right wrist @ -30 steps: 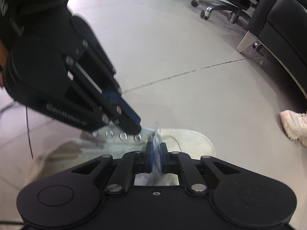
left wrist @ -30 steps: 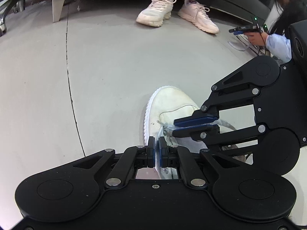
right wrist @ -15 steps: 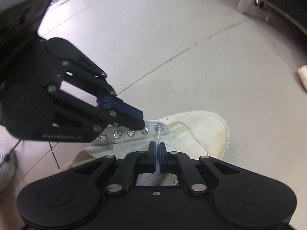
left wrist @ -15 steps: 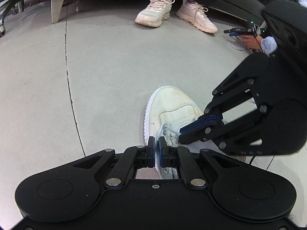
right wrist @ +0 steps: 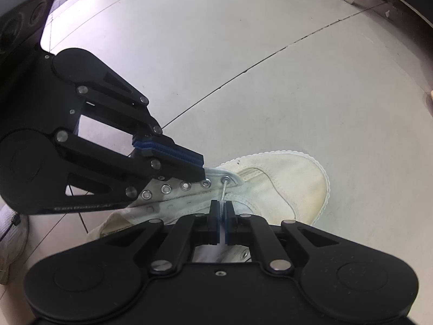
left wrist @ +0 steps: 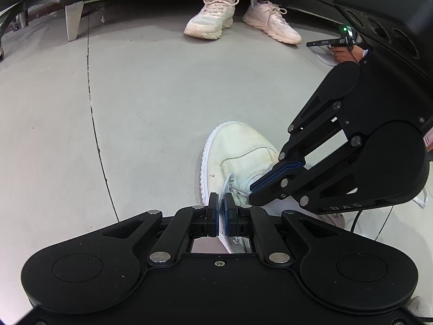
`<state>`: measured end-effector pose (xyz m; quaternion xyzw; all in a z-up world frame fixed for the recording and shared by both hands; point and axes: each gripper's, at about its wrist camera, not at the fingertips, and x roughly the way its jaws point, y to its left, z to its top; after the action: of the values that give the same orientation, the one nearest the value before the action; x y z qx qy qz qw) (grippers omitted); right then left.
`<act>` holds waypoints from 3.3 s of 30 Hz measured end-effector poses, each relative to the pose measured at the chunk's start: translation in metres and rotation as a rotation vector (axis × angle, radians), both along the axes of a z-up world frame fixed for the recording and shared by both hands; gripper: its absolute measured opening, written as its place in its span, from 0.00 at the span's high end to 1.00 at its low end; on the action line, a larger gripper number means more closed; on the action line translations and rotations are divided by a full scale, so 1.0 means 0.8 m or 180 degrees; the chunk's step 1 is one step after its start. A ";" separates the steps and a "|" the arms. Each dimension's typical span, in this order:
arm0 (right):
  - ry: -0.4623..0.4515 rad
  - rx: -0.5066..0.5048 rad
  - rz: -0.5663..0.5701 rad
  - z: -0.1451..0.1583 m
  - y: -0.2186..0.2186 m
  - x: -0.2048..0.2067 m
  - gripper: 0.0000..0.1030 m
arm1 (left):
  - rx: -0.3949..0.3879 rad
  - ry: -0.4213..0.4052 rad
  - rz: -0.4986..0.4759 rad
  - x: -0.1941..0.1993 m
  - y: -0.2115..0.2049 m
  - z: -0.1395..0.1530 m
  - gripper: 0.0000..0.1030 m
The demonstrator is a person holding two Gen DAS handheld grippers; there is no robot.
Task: Lace up shoes with both hands
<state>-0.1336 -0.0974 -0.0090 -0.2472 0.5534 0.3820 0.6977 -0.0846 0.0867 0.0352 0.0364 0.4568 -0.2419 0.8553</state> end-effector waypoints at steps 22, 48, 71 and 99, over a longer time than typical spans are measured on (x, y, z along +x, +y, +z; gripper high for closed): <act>0.0058 -0.0154 -0.0034 -0.004 0.018 0.020 0.97 | 0.0201 -0.0230 -0.0261 -0.006 -0.009 0.003 0.97; -0.0556 -0.0005 0.0067 -0.002 0.025 -0.027 0.86 | 0.0199 -0.0236 -0.0328 -0.004 -0.005 0.001 0.97; -0.0543 0.0187 -0.0157 0.014 -0.007 -0.043 0.98 | 0.0181 -0.0257 -0.0365 -0.006 -0.003 -0.002 0.97; -0.0733 0.0733 -0.0012 -0.002 -0.053 -0.068 0.99 | -0.0476 0.0002 -0.0258 0.015 -0.004 -0.035 0.92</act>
<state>-0.1884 -0.1399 -0.0106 -0.2067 0.4227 0.4107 0.7810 -0.0728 0.0832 0.0071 -0.0092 0.4359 -0.3098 0.8449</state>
